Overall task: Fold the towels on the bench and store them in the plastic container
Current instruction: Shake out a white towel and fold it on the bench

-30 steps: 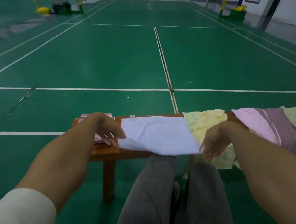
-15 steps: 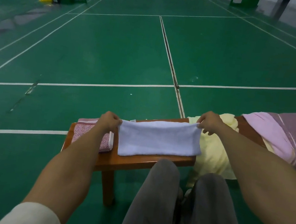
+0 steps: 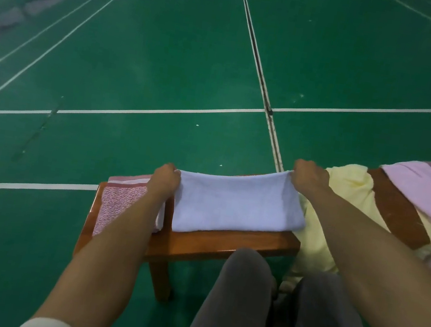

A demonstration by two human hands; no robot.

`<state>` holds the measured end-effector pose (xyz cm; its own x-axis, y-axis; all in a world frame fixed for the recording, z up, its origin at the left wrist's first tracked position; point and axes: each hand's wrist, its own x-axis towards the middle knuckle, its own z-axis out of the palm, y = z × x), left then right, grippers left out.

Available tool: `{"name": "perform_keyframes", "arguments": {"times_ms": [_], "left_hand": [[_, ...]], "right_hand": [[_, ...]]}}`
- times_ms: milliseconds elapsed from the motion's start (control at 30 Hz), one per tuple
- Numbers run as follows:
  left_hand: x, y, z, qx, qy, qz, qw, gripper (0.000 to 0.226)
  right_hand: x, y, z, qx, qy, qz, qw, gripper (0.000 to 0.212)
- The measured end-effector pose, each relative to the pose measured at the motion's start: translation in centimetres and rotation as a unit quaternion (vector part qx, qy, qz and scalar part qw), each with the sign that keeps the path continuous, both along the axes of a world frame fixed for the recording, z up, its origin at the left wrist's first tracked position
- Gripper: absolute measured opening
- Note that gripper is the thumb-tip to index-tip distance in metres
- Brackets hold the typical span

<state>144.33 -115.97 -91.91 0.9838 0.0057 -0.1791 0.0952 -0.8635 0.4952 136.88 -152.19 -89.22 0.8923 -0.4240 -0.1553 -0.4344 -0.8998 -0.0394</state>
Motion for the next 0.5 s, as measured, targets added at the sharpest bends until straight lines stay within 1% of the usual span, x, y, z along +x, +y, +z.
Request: {"name": "perform_keyframes", "arguments": {"times_ms": [133,267,300,367,433,467,500], "left_hand": [[0.5,-0.5,-0.8,0.015,0.004,0.024,1.000,0.023],[0.6,-0.6,-1.6,0.044,0.059,0.023,0.997,0.017],[0.6,-0.7,-1.8,0.049,0.069,0.026,0.996,0.020],[0.7,-0.9,-2.1,0.046,0.087,0.037,0.994,0.027],[0.6,-1.3,-2.3,0.022,0.128,0.050,0.990,0.023],[0.5,-1.5,-2.3,0.003,0.157,0.059,0.986,0.027],[0.3,-1.7,-2.3,-0.019,0.184,0.065,0.980,0.033]], "right_hand": [[0.2,0.9,-1.6,-0.042,0.007,0.035,0.998,0.027],[0.0,2.5,-2.7,-0.027,-0.032,0.063,0.997,0.039],[0.2,3.3,-2.8,-0.024,-0.039,0.077,0.996,0.041],[0.4,5.7,-2.9,0.000,-0.042,0.109,0.993,0.036],[0.3,8.5,-3.1,0.063,-0.037,0.150,0.986,0.021],[0.1,10.1,-3.2,0.101,-0.031,0.178,0.978,0.014],[-0.3,11.8,-3.4,0.133,-0.023,0.214,0.968,0.014]]}}
